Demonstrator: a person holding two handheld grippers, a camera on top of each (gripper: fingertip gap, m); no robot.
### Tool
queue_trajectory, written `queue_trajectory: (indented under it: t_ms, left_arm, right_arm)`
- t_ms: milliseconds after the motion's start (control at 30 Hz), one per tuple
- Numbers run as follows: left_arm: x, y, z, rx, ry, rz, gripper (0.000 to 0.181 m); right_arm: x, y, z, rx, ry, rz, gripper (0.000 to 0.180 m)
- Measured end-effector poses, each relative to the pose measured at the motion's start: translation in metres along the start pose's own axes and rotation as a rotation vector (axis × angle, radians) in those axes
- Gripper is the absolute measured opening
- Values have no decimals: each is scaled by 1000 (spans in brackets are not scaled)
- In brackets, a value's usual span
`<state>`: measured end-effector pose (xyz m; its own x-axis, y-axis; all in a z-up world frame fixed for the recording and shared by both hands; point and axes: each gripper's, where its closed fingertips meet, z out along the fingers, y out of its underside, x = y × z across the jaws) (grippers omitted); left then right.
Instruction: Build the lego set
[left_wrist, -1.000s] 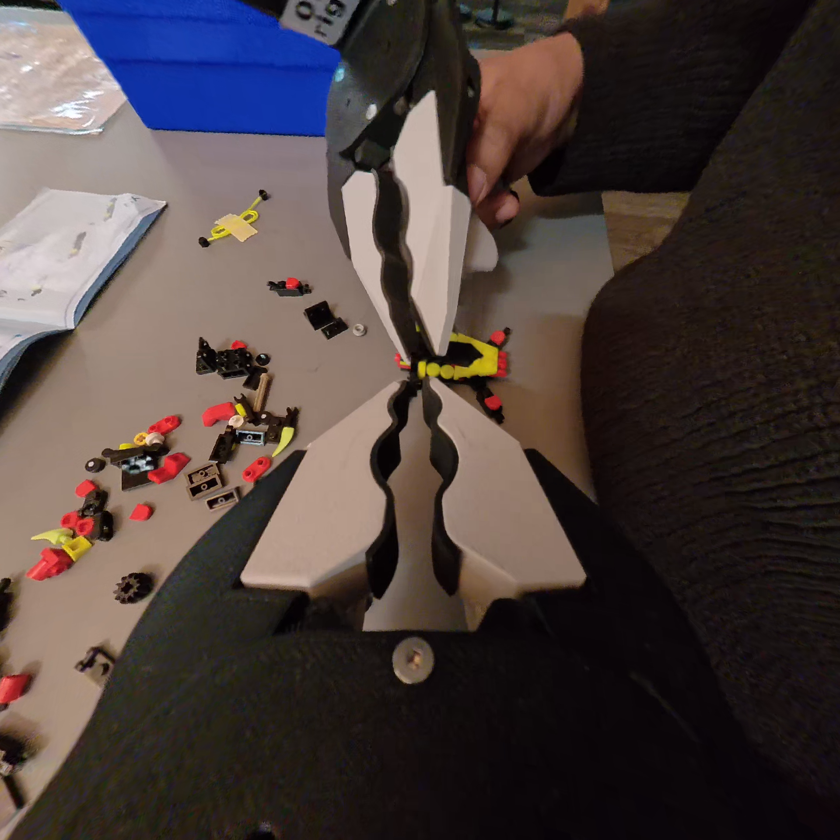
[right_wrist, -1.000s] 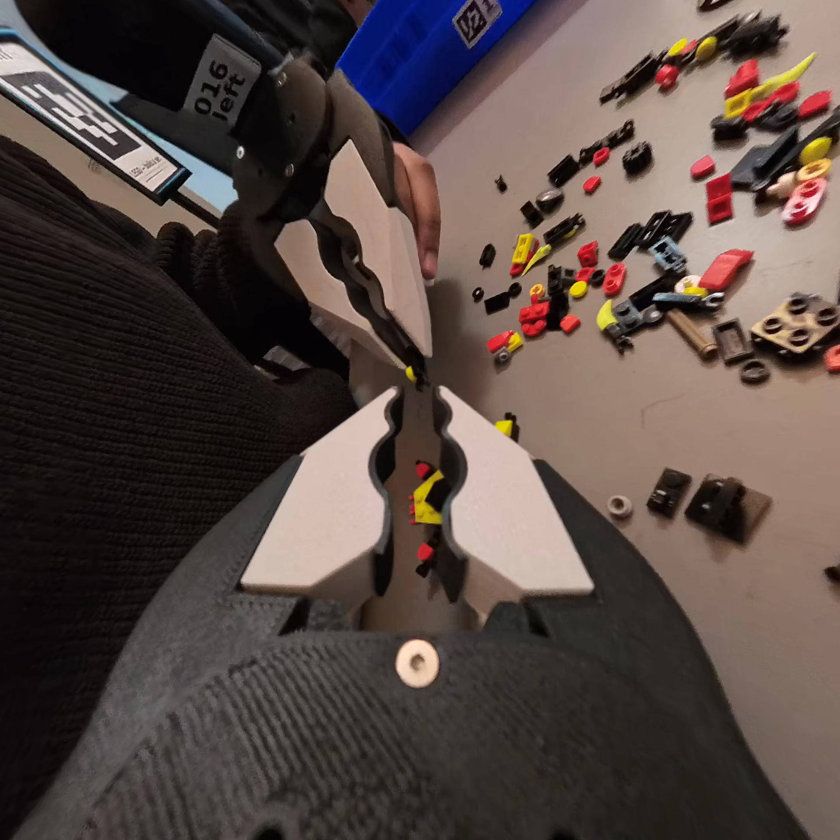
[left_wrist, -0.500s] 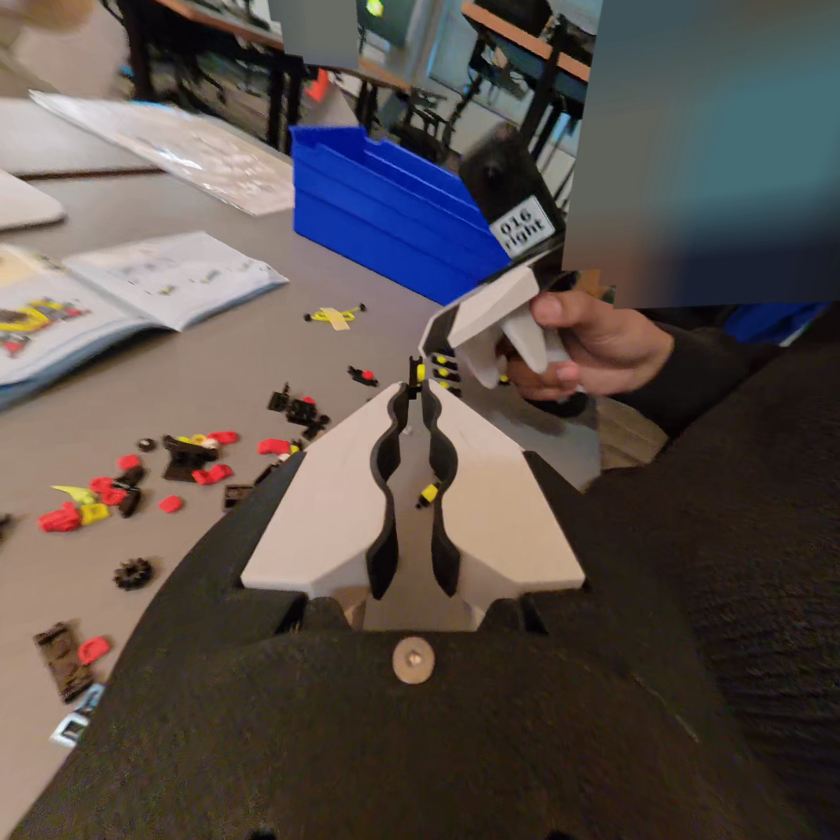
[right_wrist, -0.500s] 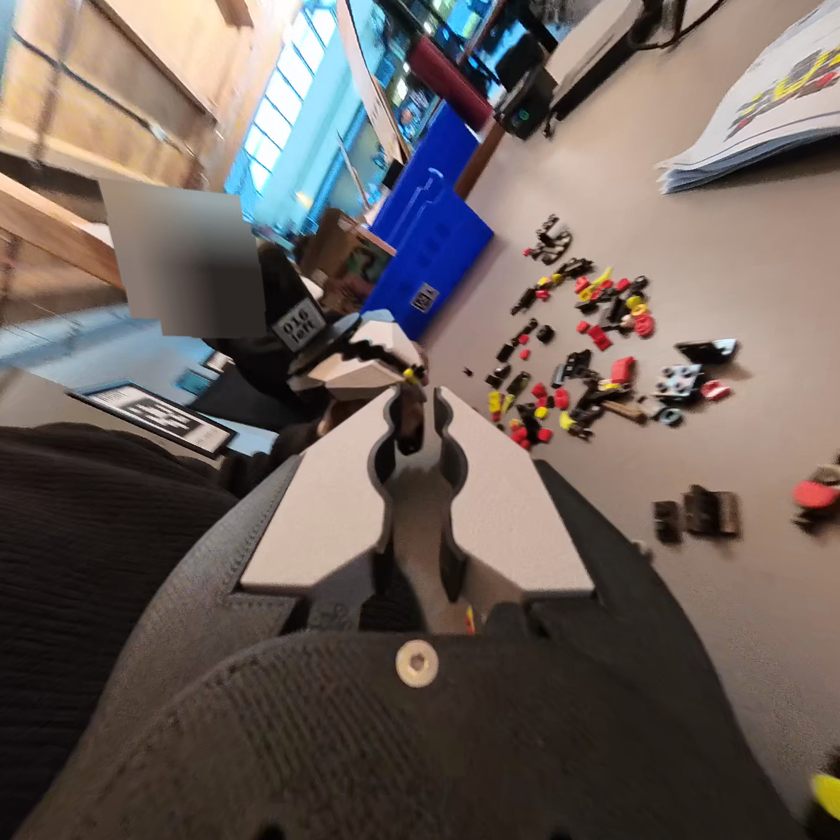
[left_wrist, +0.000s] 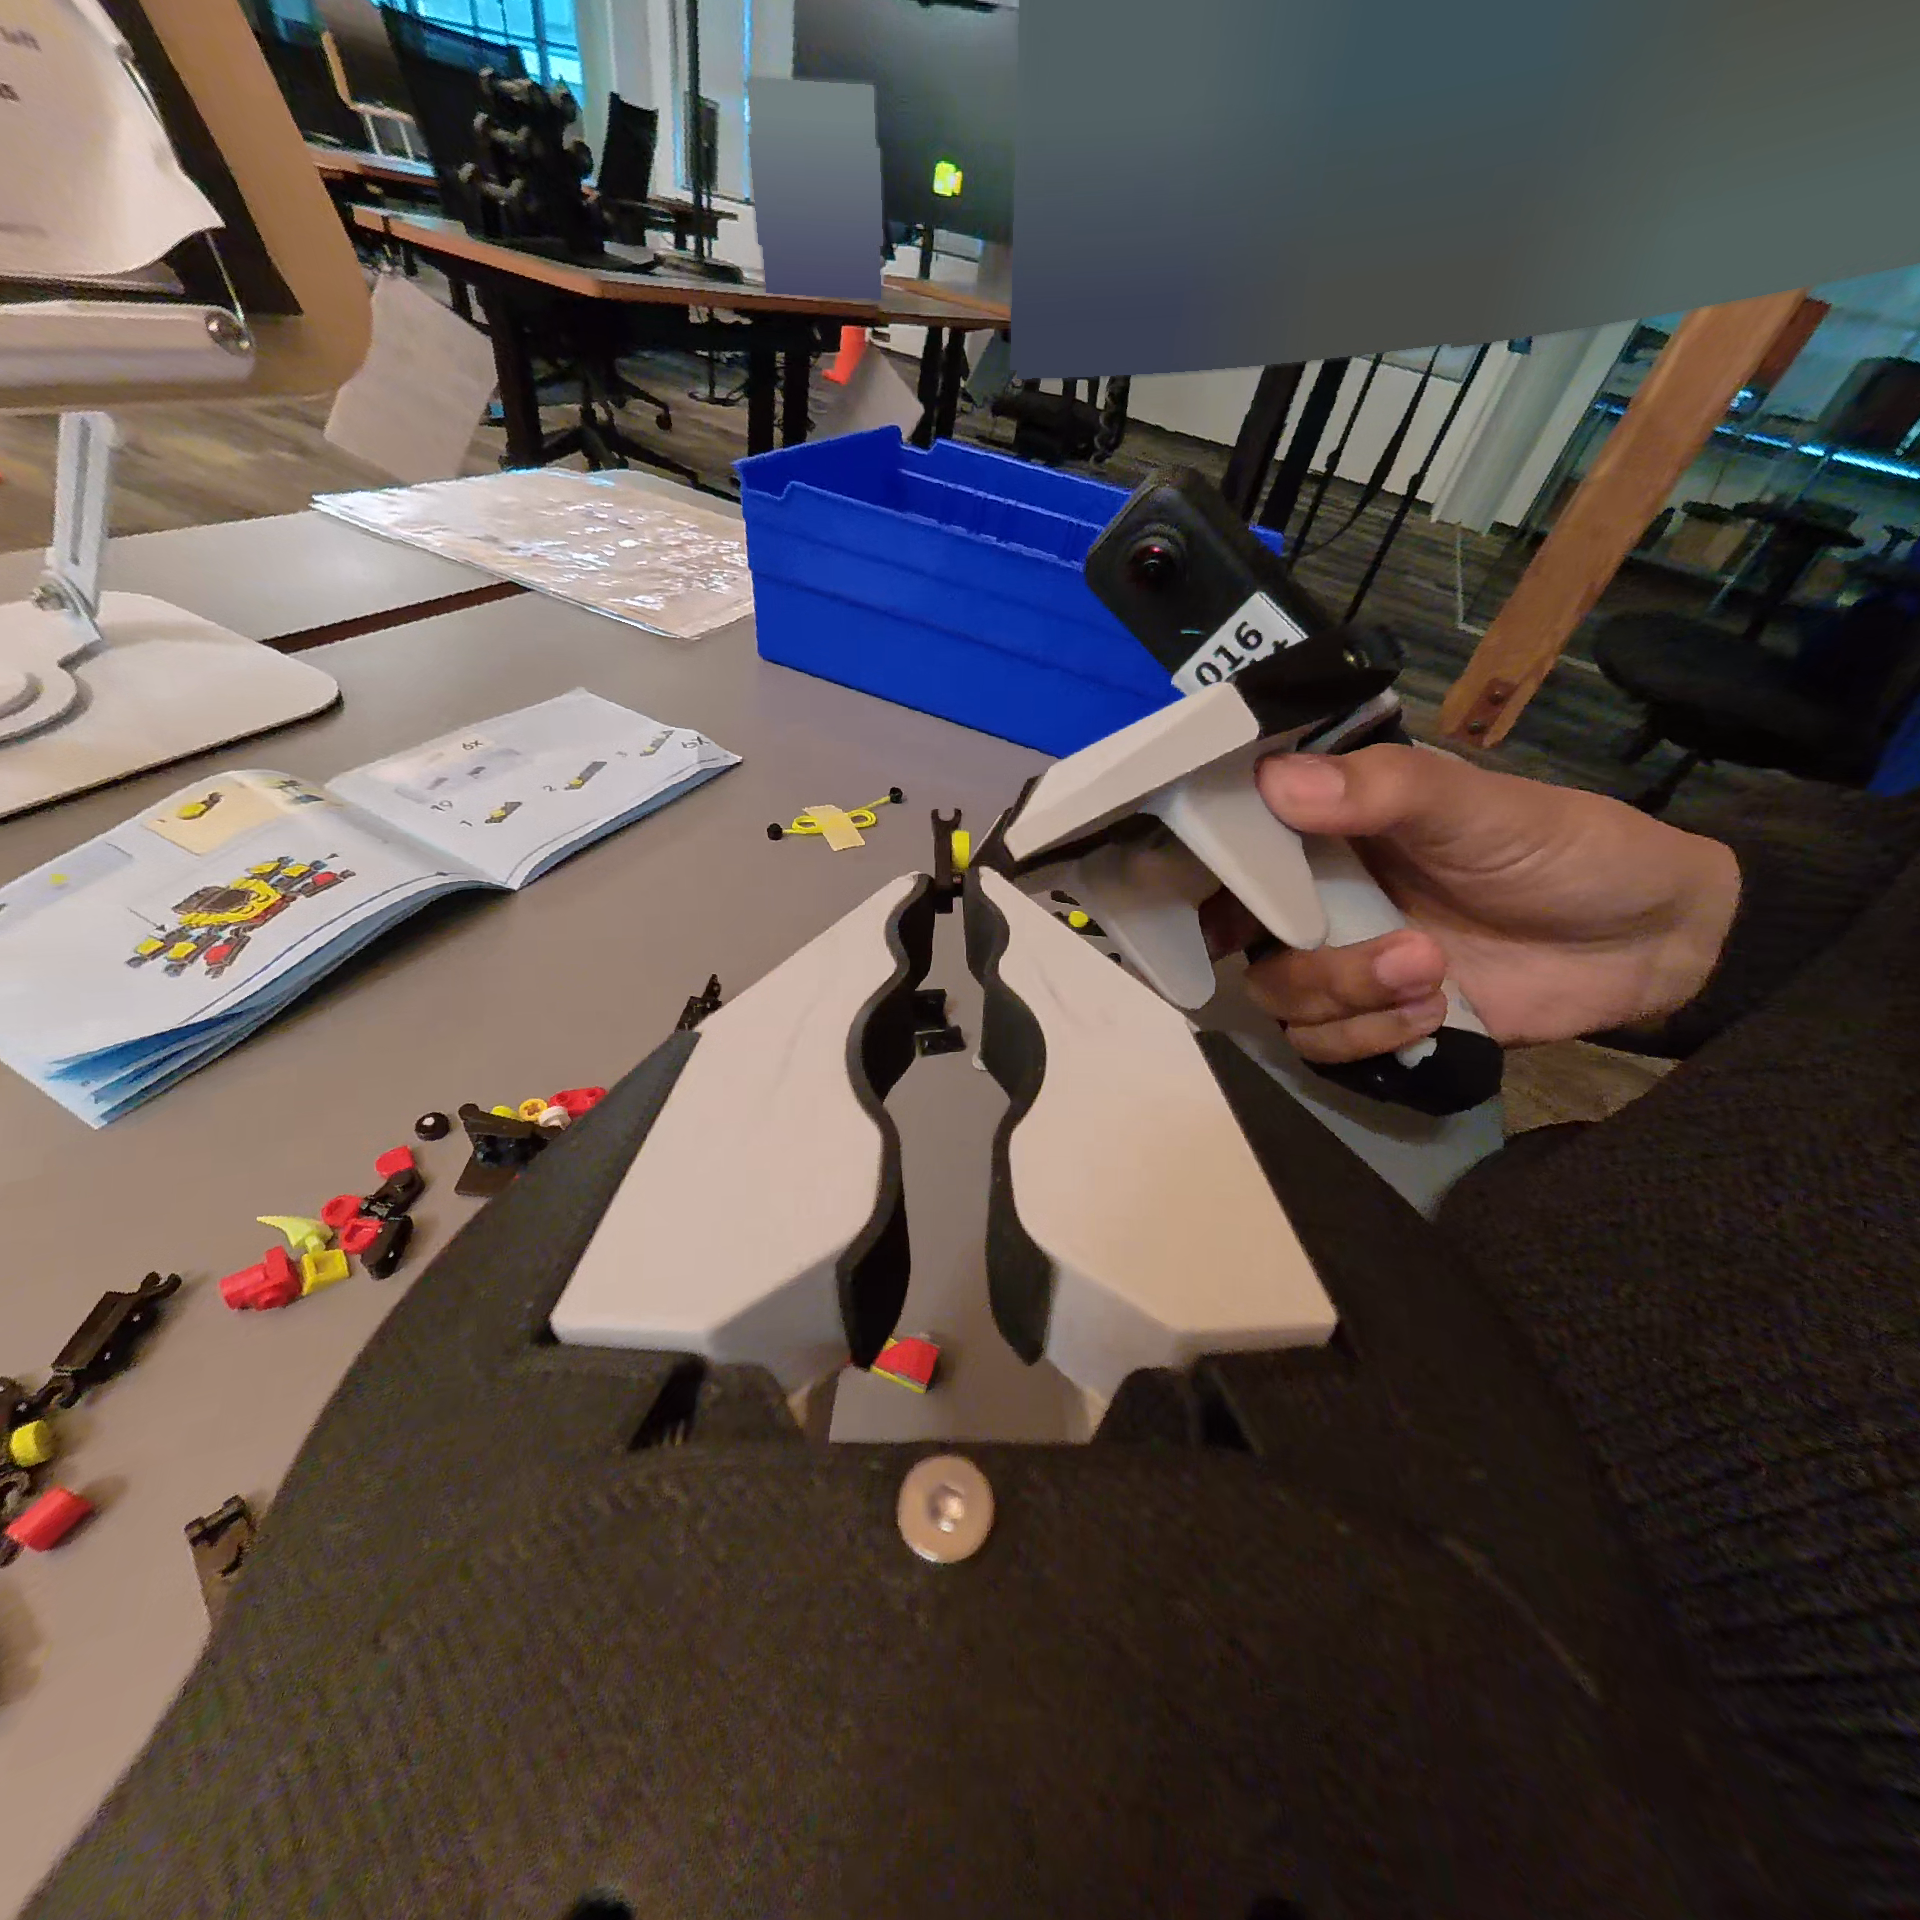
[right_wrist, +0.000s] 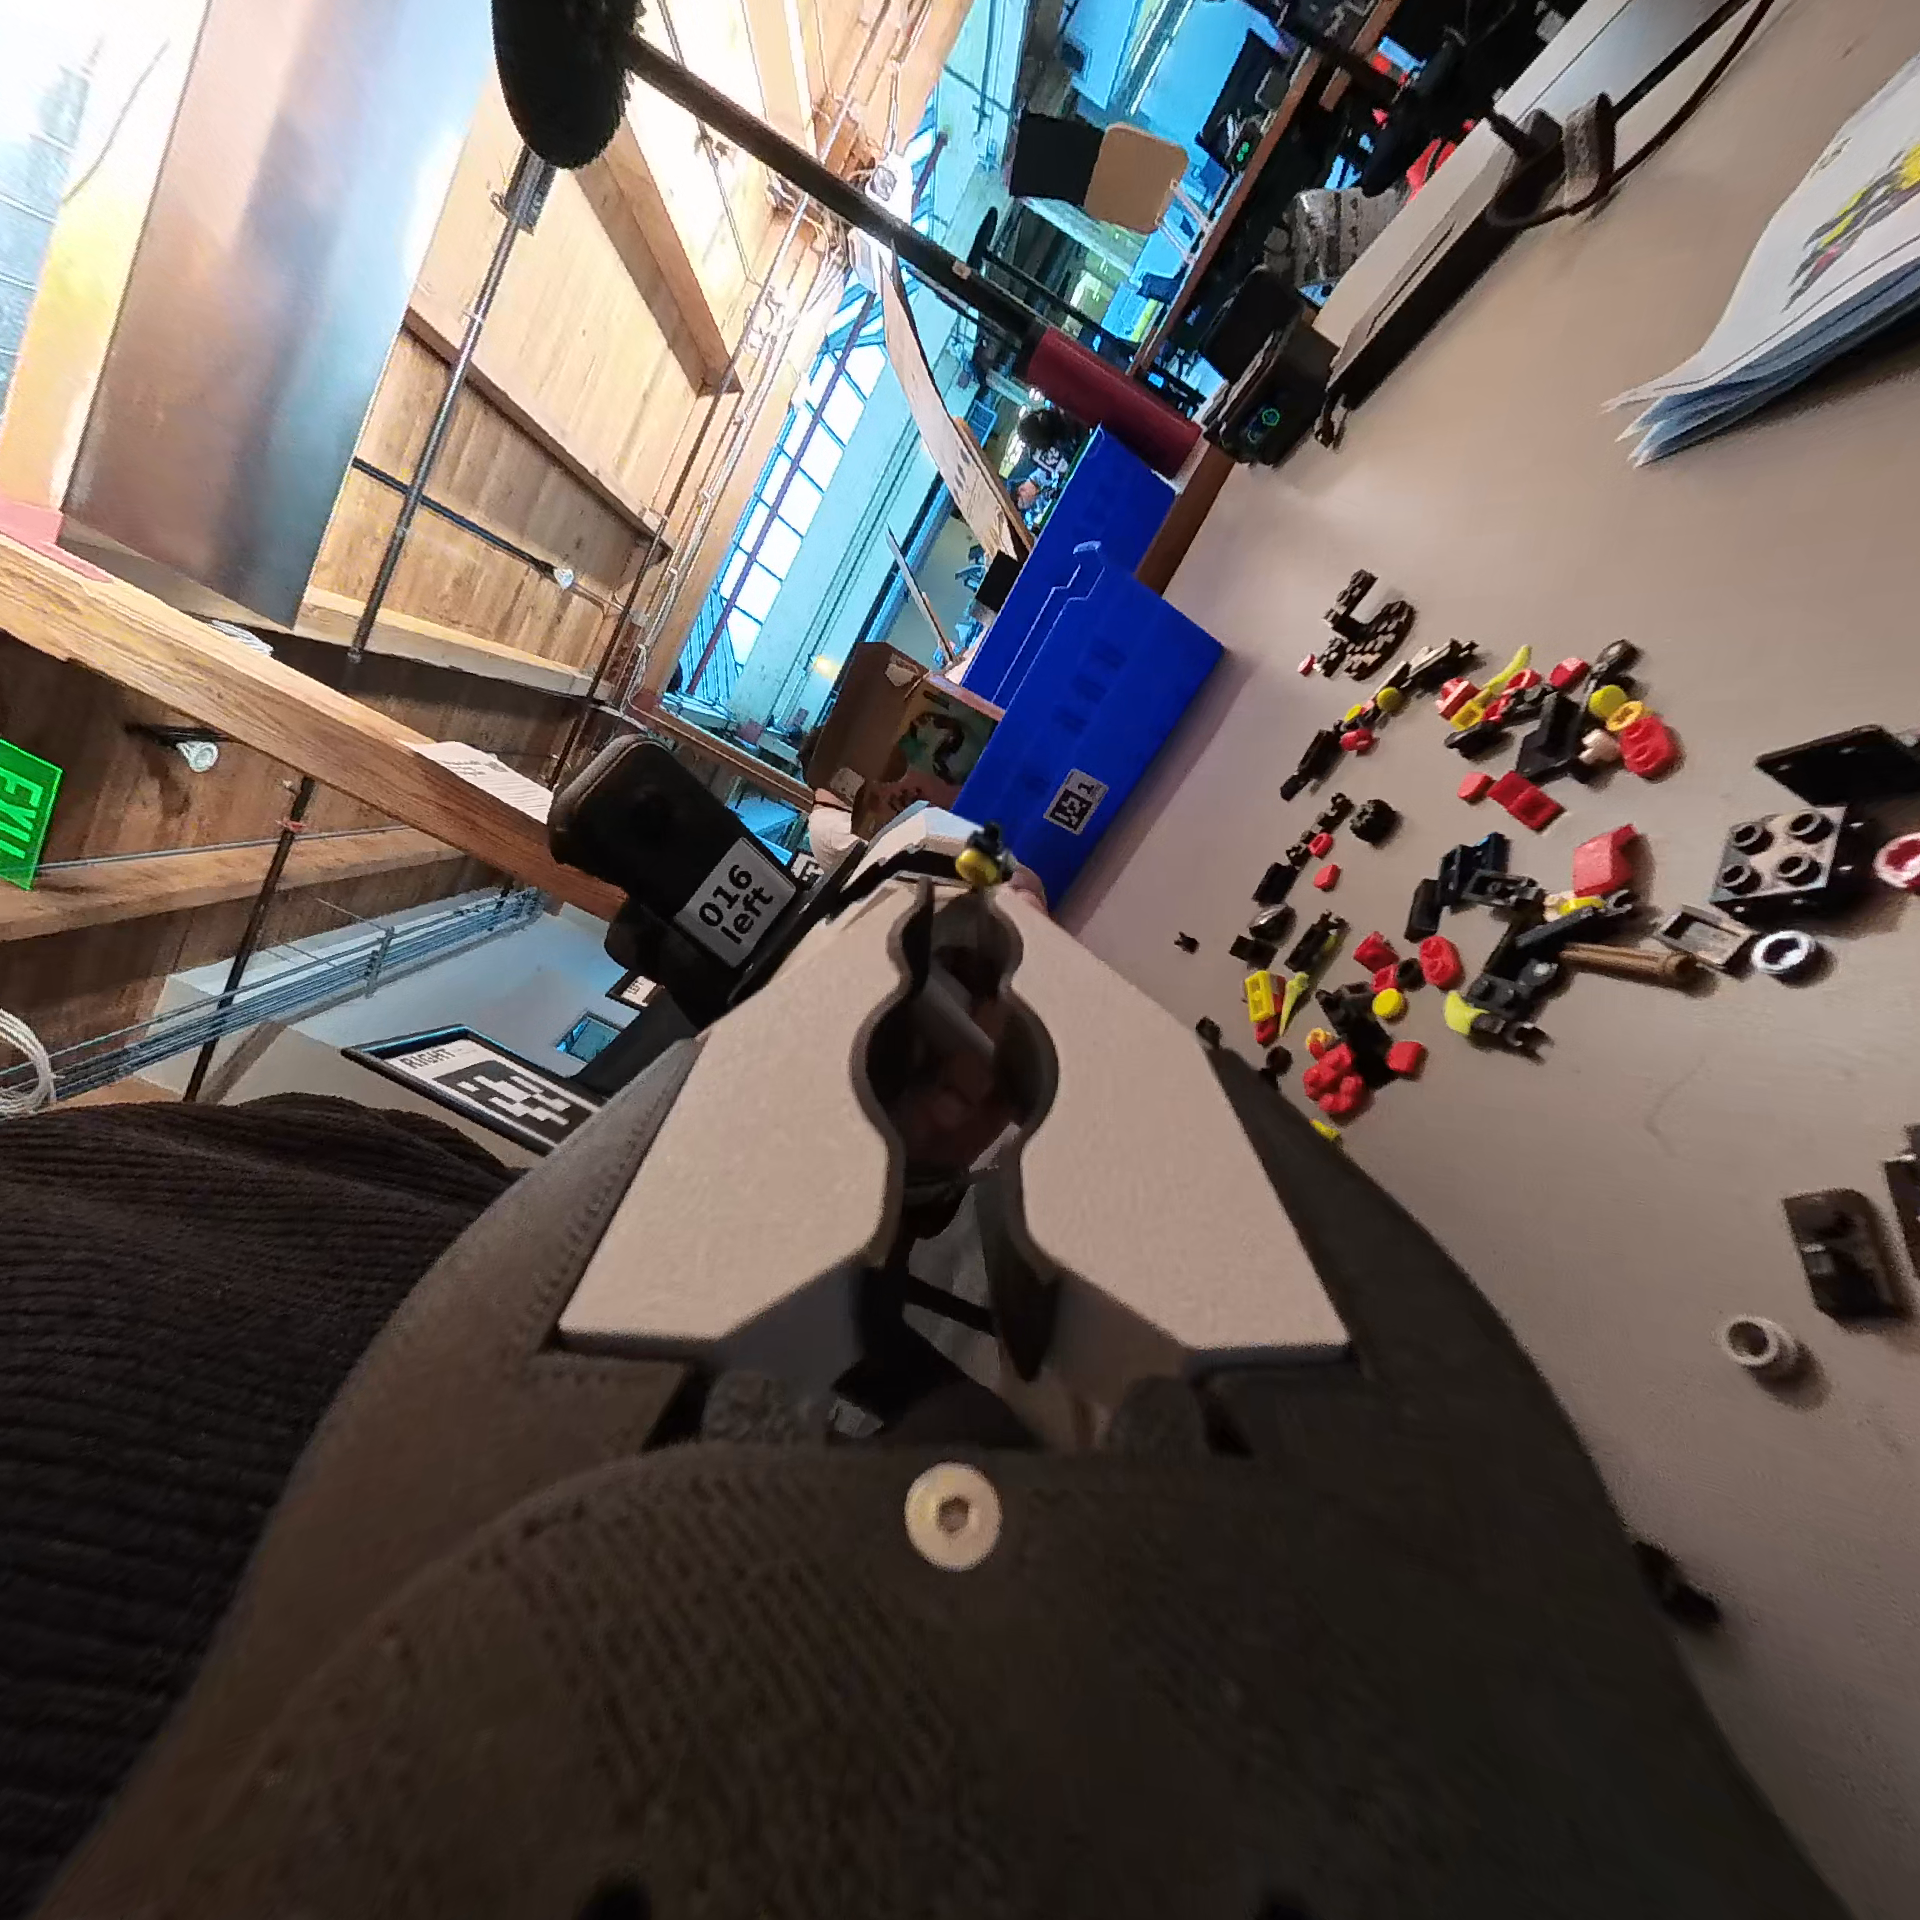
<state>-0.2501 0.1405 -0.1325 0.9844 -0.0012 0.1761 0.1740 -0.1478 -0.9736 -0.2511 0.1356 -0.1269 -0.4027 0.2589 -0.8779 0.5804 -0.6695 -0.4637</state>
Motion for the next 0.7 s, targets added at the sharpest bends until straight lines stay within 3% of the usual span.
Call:
queue_trajectory:
  t_ms: [700]
  left_arm:
    - [3,3,4,-12,-20,38,3]
  right_arm:
    - [2,-4,-1,30,3,19,5]
